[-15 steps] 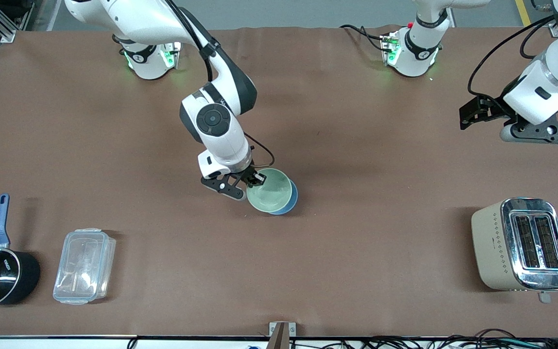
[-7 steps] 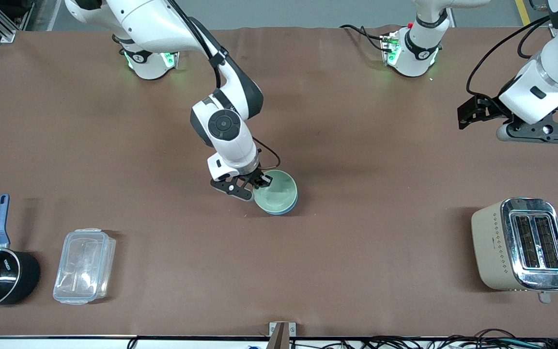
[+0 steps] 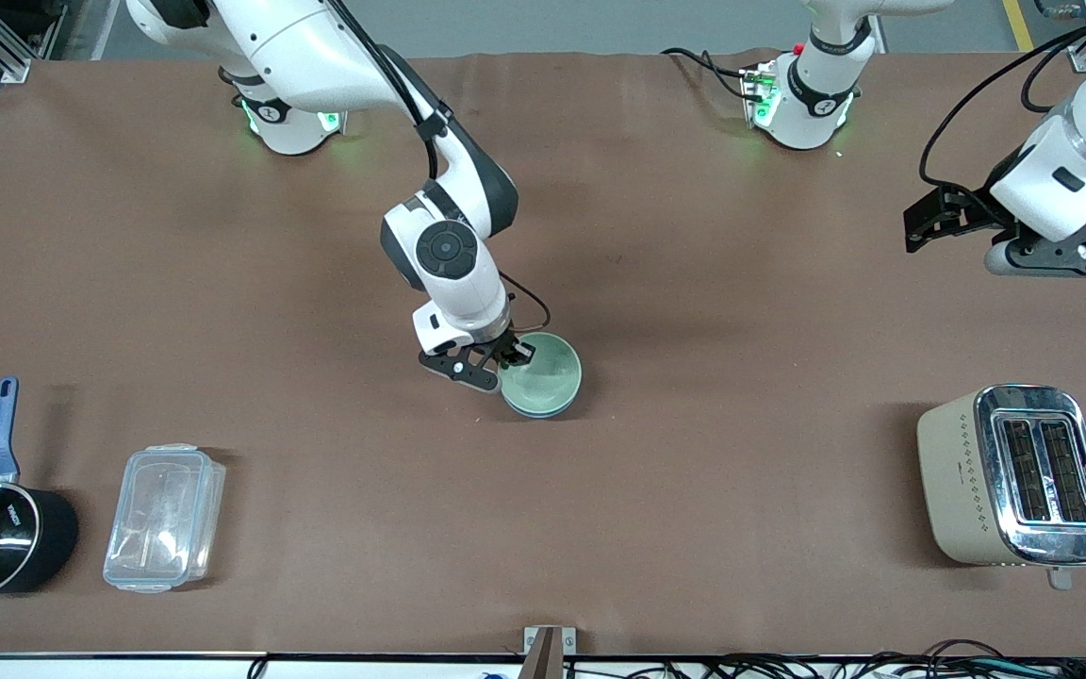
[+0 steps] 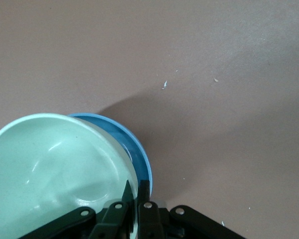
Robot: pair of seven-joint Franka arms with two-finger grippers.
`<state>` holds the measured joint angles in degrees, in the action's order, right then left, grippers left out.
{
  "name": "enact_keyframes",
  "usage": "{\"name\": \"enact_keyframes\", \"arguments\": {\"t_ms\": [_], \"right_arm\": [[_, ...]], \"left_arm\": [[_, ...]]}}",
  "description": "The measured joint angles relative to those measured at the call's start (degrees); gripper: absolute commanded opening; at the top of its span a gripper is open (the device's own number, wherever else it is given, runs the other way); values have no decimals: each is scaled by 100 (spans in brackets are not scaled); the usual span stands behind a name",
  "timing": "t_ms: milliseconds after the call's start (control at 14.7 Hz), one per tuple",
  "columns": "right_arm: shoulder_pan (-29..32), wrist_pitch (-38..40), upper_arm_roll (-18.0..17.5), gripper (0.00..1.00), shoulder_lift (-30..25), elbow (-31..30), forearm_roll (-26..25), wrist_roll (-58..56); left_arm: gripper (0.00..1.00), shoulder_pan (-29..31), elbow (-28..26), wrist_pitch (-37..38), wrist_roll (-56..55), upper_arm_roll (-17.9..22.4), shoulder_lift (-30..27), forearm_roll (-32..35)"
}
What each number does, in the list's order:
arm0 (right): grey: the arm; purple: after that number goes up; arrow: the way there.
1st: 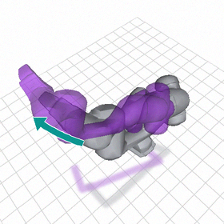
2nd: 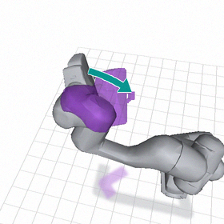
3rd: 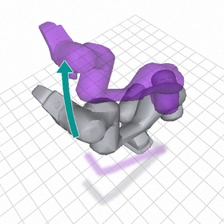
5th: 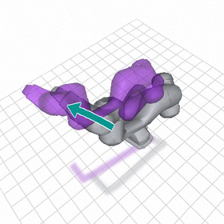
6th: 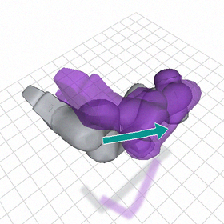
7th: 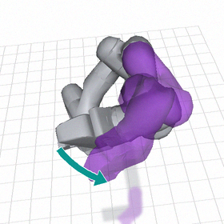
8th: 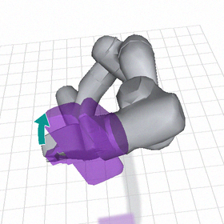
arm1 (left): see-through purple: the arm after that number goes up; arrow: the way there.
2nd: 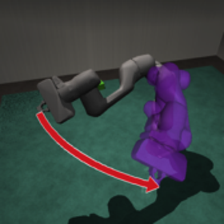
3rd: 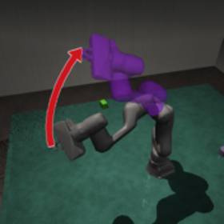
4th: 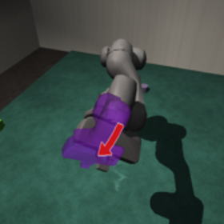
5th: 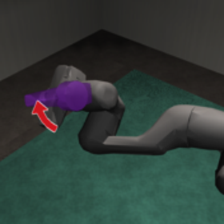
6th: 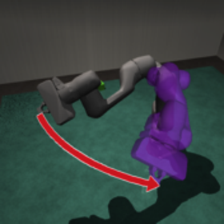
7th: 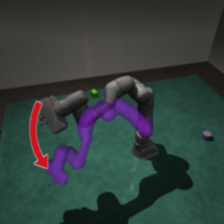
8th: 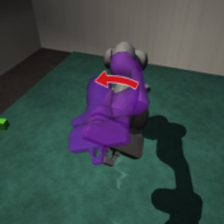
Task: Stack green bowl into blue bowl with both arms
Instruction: 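Lower the green bowl into the blue bowl and open the right gripper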
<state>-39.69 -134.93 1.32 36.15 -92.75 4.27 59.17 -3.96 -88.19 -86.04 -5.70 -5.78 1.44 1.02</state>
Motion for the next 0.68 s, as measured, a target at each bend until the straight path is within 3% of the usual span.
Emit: {"name": "enact_keyframes", "arguments": {"t_ms": [341, 409, 614, 682], "right_arm": [[-3, -104, 5, 5, 65, 0, 0, 0], [-10, -104, 5, 11, 70, 0, 0, 0], [-25, -101, 5, 61, 86, 0, 0, 1], [-25, -97, 7, 73, 90, 0, 0, 4]], "left_arm": [[100, 10, -12, -15, 1, 1, -32, 0], [100, 9, -19, -19, 1, 1, -32, 0], [100, 9, -25, -26, 1, 1, -32, 0], [100, 9, -25, -30, 1, 1, -32, 0]]}}
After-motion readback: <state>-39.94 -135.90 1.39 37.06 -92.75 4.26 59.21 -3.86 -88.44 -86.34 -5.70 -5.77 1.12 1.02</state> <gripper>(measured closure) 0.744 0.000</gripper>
